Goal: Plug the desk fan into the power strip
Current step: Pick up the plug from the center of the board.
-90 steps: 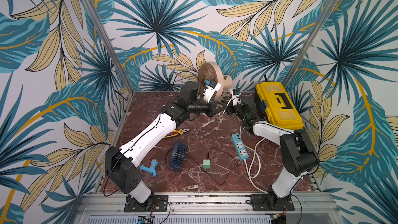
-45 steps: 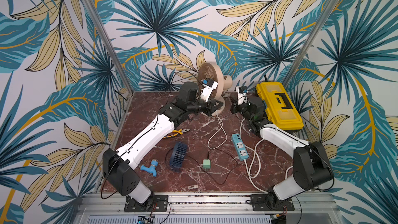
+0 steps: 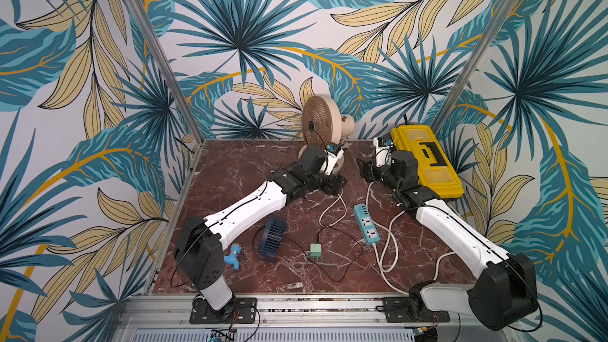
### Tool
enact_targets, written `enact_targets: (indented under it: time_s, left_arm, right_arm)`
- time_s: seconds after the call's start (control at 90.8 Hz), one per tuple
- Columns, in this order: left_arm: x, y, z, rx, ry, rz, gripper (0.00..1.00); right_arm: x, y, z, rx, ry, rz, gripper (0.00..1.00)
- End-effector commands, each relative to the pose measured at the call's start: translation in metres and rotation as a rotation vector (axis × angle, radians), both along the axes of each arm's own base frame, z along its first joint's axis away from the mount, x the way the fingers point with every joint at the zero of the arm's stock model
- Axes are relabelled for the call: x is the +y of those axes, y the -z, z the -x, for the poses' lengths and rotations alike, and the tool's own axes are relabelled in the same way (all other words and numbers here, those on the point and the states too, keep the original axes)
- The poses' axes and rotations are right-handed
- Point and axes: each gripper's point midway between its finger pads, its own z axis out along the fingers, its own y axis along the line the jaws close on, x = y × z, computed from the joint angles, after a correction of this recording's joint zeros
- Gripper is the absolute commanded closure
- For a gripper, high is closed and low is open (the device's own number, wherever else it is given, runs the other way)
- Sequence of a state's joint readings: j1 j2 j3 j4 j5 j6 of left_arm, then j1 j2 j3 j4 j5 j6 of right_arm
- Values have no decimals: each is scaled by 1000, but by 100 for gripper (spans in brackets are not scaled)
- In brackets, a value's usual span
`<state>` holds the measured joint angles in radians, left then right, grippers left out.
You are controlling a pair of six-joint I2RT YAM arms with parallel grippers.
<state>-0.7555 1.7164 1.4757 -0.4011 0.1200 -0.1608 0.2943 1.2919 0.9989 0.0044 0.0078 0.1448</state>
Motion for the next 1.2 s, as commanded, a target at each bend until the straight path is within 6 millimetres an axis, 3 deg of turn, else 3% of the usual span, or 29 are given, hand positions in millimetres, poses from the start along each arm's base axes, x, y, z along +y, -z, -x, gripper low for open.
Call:
enact_targets:
  time_s: [0.0,0.055,0.132,0.242,0.474,0.716,0.826,1.19]
  left_arm:
    - [11,48,-13,27,-74,-213,20]
    - [9,65,-17,49,-91,-271,13]
    - [11,90,-26,74,-138,-347,1]
    - [12,115,-35,112,-188,-411,0]
    - [2,143,-47,160,-208,-450,0]
    - [-9,162,-52,192,-174,-478,32]
    - [-14,166,-50,204,-151,-470,40]
    - [-30,169,-34,270,-52,-407,32]
  right_arm:
    - [-14,20,22,100,73,-39,8]
    - [-20,22,29,129,110,-60,1]
    - [-34,25,39,187,191,-73,0]
    - [-49,30,54,261,269,-60,1]
    - [-62,31,74,284,295,-64,0]
    - [-62,41,82,315,285,-76,1]
    - [-61,49,82,337,279,-81,0]
    - [-56,58,81,368,261,-107,1]
